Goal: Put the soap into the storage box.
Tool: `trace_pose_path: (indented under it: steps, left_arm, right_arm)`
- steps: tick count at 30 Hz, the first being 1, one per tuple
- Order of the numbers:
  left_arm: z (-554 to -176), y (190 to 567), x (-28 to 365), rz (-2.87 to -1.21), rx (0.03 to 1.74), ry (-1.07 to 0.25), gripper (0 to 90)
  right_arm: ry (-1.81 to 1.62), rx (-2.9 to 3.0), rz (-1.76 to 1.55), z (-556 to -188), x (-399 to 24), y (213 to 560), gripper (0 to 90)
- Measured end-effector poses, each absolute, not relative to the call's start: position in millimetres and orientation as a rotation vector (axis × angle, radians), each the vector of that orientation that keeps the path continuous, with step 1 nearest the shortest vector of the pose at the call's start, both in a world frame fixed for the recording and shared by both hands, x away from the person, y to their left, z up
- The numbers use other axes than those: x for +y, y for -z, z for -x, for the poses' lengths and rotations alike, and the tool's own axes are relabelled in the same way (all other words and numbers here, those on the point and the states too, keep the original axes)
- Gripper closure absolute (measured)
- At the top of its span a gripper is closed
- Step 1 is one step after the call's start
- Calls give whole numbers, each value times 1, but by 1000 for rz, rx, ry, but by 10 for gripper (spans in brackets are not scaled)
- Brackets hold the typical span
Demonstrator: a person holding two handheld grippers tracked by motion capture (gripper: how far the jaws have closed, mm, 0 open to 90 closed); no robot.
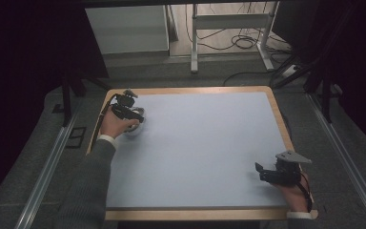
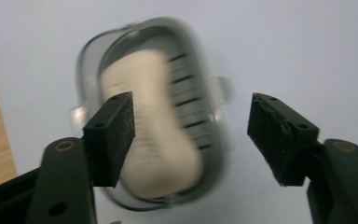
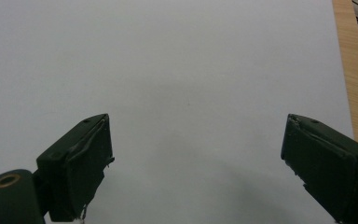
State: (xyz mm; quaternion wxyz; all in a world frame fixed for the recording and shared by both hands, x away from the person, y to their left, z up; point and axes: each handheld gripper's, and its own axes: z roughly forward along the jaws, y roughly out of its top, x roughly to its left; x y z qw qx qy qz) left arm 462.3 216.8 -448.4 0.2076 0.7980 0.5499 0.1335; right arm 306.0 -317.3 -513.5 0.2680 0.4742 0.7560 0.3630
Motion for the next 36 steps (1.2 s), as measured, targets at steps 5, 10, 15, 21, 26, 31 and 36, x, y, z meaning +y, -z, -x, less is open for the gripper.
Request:
trace_pose_path:
  steps: [5, 10, 15, 21, 26, 31, 36]
  left_arm:
    - [-448, 437, 215, -2166, 1443, -355, 275]
    - [-434, 432, 212, -2169, 1379, -343, 265]
    - [-417, 429, 211, -2169, 1317, -330, 285]
    - [-393, 435, 210, -2184, 1243, -294, 293]
    - [-375, 450, 206, -2189, 1192, -260, 294]
    - [-360, 465, 204, -2179, 1175, -246, 279]
    - [-341, 485, 202, -2149, 1165, -217, 275]
  right_arm:
    - [-977, 2040, -1275, -306, -317, 514, 84]
    - [-974, 2042, -1275, -306, -316, 514, 84]
    - [-975, 2044, -1271, -306, -316, 513, 84]
    - [-973, 2045, -1272, -306, -315, 514, 84]
    - [-974, 2043, -1266, -305, -315, 513, 84]
    - [-973, 2045, -1265, -305, -315, 513, 84]
    - [-972, 2044, -1264, -305, -315, 512, 84]
